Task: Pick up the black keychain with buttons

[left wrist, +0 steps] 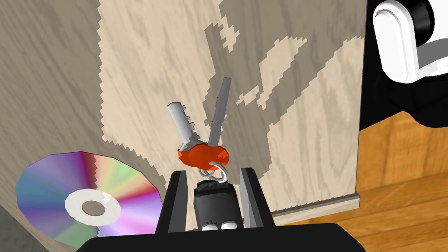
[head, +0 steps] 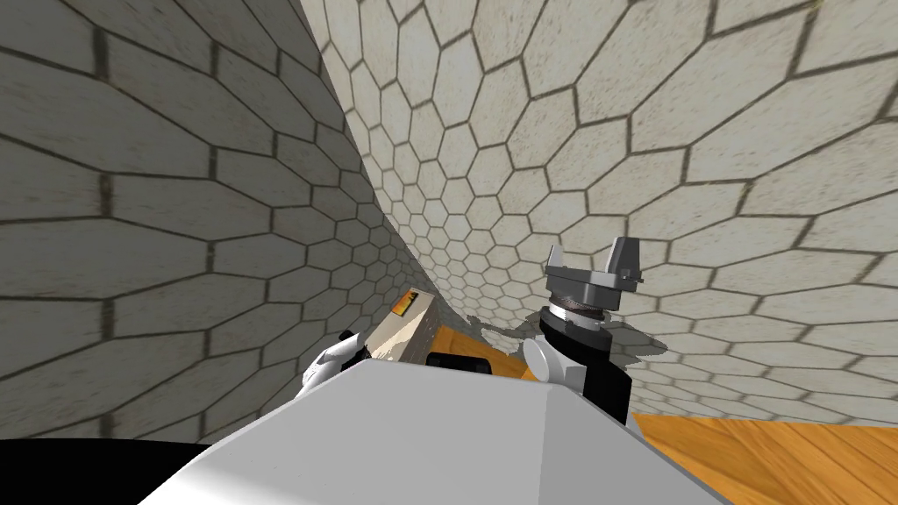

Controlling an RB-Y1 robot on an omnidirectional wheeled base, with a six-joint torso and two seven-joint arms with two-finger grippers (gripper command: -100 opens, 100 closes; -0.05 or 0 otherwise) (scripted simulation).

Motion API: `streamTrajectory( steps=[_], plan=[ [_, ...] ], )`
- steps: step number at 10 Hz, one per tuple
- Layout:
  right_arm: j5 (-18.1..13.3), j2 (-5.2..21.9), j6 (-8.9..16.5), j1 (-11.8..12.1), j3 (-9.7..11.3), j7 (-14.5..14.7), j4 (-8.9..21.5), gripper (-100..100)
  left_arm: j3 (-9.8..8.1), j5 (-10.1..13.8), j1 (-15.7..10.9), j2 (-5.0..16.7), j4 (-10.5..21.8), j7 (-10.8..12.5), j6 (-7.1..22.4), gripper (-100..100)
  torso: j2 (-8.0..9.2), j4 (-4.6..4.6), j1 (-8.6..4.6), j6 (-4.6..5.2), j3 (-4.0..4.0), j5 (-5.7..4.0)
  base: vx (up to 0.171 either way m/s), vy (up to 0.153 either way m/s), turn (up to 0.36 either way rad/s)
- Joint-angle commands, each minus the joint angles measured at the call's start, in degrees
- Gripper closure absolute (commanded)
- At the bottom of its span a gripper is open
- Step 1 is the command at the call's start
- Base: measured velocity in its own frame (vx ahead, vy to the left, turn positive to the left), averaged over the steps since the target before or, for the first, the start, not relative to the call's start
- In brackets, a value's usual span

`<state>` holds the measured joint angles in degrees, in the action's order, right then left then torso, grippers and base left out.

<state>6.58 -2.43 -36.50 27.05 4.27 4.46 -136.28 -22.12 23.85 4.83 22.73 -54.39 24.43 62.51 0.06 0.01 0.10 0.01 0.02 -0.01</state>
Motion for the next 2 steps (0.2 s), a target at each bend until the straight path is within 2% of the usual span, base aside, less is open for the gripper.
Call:
streamTrajectory(
  steps=[1,2],
  plan=[
    [0.0,0.0,0.0,0.0,0.0,0.0,0.0,0,0.00,0.0,0.0,0.0,0.0,0.0,0.0,100,0.00,0.00,0.00,0.00,0.00,0.00,0.000,0.000,0.000],
    [0.0,0.0,0.0,0.0,0.0,0.0,0.0,0,0.01,0.0,0.0,0.0,-0.1,0.1,0.1,0,-0.02,-0.02,-0.01,-0.02,-0.02,0.01,0.000,0.000,0.000]
  ],
)
